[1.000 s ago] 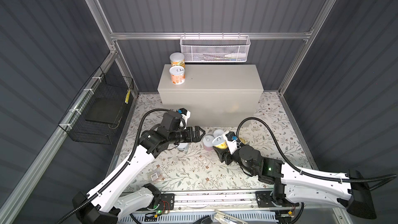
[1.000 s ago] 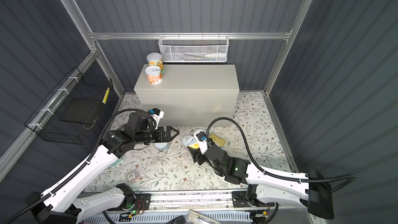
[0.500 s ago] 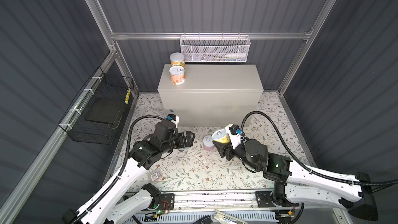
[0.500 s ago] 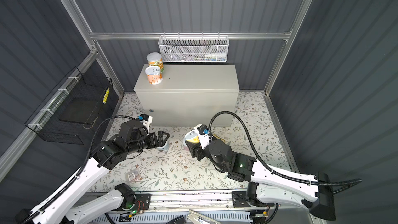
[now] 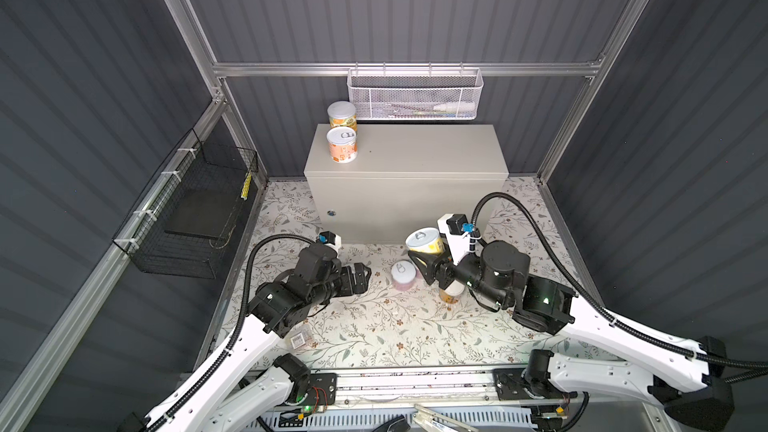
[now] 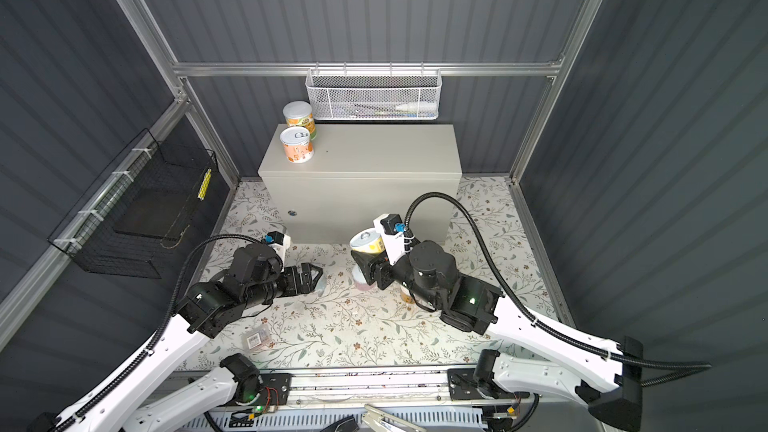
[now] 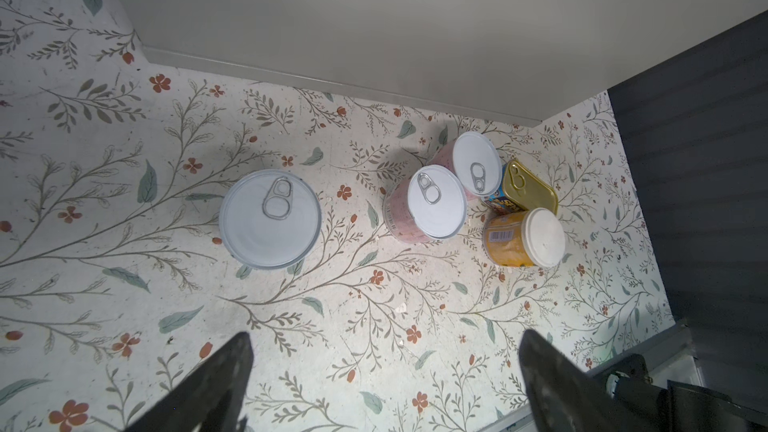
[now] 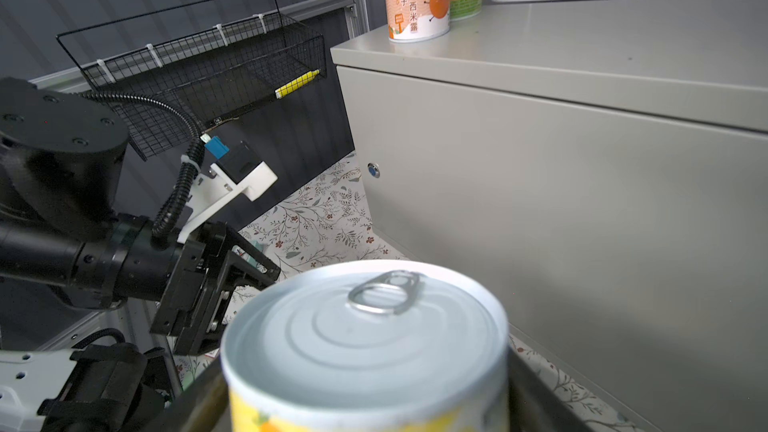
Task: Place and organize the canned foods onto the counter
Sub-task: 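Carry the yellow-print can with the right gripper up over the cabinet top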
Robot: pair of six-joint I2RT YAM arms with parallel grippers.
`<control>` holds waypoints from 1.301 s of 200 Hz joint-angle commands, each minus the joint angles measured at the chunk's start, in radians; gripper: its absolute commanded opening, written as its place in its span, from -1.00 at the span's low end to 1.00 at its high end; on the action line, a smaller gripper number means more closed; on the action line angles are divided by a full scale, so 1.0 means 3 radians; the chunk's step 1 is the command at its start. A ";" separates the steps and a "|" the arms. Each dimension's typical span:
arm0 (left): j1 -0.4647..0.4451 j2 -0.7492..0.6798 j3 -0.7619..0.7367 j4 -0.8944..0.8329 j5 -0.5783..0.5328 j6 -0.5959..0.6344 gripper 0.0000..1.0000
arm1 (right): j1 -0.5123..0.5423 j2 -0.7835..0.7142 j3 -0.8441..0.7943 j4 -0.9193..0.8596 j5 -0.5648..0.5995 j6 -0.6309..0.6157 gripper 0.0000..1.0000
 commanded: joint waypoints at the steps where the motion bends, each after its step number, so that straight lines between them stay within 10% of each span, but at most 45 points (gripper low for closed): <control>1: 0.0017 -0.0014 -0.0136 0.0030 -0.0023 -0.0046 0.99 | -0.0162 0.0015 0.0345 0.0194 -0.0258 -0.0095 0.26; 100: 0.0016 -0.0195 -0.0358 0.0088 -0.0306 -0.0082 0.99 | -0.1013 0.0776 0.1523 0.0288 -0.1107 -0.0229 0.26; 260: 0.0020 -0.0379 -0.0385 -0.0250 -0.0545 0.0088 0.99 | -0.1433 0.3128 0.3548 0.1039 -0.1347 -0.0253 0.25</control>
